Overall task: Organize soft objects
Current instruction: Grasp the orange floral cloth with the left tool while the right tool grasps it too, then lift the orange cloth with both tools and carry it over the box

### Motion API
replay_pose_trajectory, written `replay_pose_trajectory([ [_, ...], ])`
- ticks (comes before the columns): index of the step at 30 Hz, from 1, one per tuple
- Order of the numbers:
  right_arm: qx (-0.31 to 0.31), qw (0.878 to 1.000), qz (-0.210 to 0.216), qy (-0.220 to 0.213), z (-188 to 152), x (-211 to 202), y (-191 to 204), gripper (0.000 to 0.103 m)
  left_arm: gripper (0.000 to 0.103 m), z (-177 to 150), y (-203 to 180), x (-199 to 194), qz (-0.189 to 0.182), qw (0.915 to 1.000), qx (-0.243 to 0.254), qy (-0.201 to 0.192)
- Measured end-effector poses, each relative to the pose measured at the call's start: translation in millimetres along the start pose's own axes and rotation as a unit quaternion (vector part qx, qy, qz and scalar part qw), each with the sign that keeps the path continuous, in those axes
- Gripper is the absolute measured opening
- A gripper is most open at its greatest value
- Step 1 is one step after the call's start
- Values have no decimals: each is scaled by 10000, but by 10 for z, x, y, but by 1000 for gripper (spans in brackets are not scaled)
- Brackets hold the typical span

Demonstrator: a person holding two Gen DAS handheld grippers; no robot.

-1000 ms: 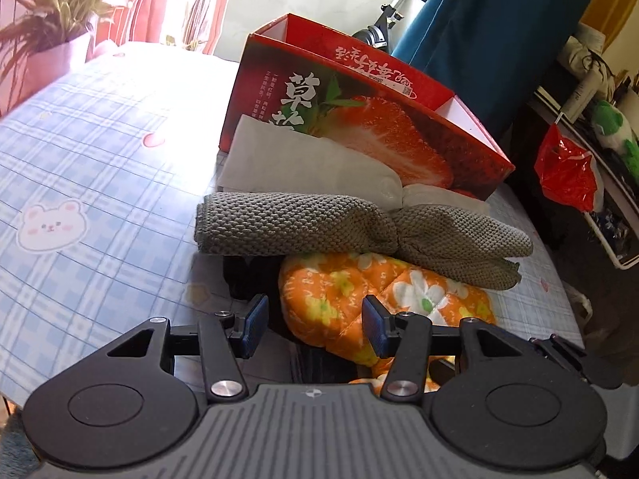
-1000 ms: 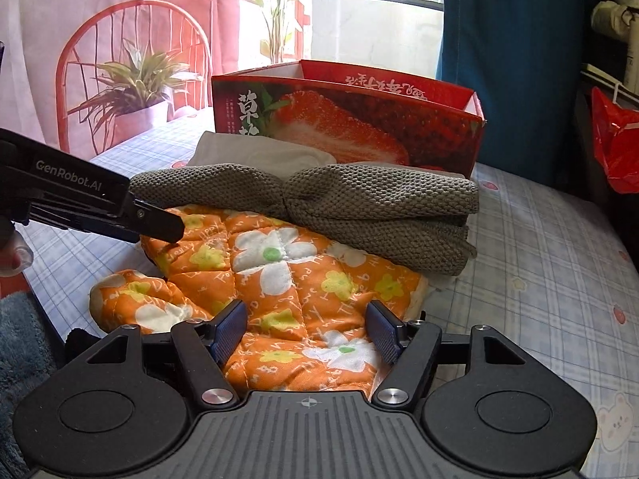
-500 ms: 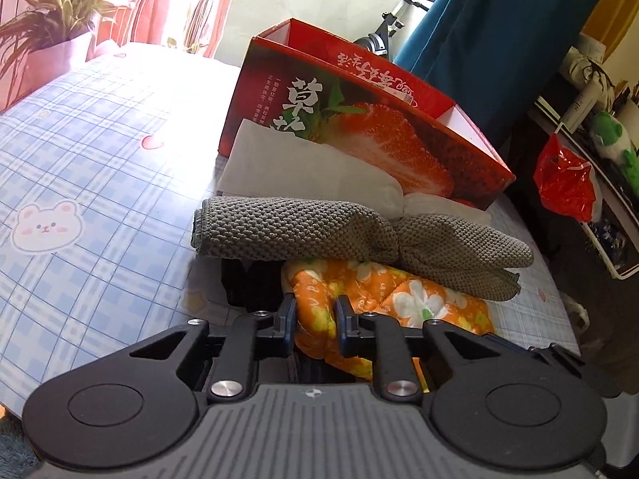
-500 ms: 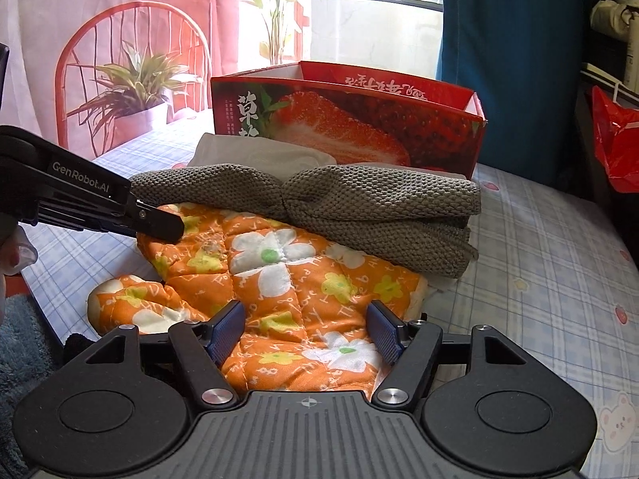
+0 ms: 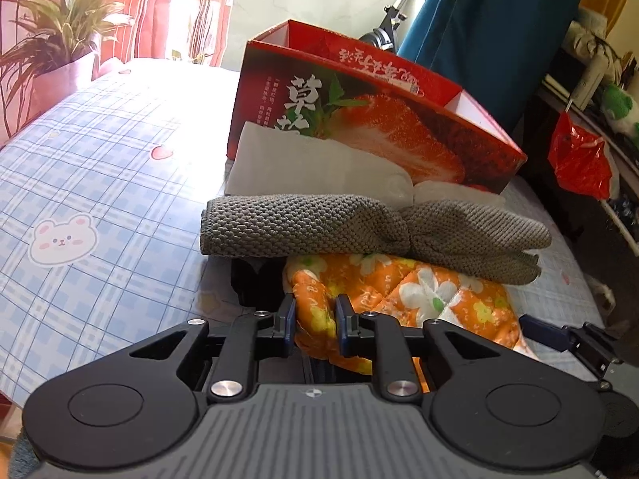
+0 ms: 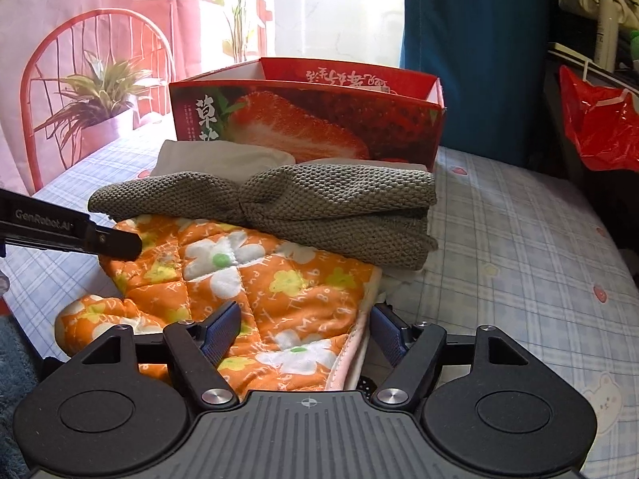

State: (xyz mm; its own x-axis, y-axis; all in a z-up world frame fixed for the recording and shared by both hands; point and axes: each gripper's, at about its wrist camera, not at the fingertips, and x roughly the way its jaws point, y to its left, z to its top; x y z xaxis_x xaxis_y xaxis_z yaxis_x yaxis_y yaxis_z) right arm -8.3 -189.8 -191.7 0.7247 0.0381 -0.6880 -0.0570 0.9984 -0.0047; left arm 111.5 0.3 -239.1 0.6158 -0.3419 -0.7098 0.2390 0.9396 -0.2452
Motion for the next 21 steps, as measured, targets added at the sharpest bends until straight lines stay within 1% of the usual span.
replay_pose_trajectory([
  [2, 18, 10000, 48, 24, 13, 21, 4, 69, 23, -3, -16, 33, 12, 10000, 60, 37],
  [5, 72, 9998, 183, 92, 44, 68, 5, 69, 26, -3, 6, 75, -8, 10000, 7, 71],
  [7, 93, 9995, 270, 136, 76, 102, 1, 66, 26, -2, 28, 93, -16, 10000, -33, 73],
  [9, 75, 9992, 350, 173, 110, 120, 10, 59, 26, -2, 34, 81, -3, 10000, -20, 45],
  [13, -149, 9988, 437, 162, 181, 90, 88, 36, 21, 17, 29, 3, 80, 9999, 16, -120],
  [17, -267, 9984, 482, 103, 229, 56, 127, 23, 19, 45, 110, -73, 97, 9994, -214, -240],
  [21, -253, 9980, 567, 69, 220, 39, 124, 22, 19, 34, 163, -65, 90, 9993, -303, -220],
])
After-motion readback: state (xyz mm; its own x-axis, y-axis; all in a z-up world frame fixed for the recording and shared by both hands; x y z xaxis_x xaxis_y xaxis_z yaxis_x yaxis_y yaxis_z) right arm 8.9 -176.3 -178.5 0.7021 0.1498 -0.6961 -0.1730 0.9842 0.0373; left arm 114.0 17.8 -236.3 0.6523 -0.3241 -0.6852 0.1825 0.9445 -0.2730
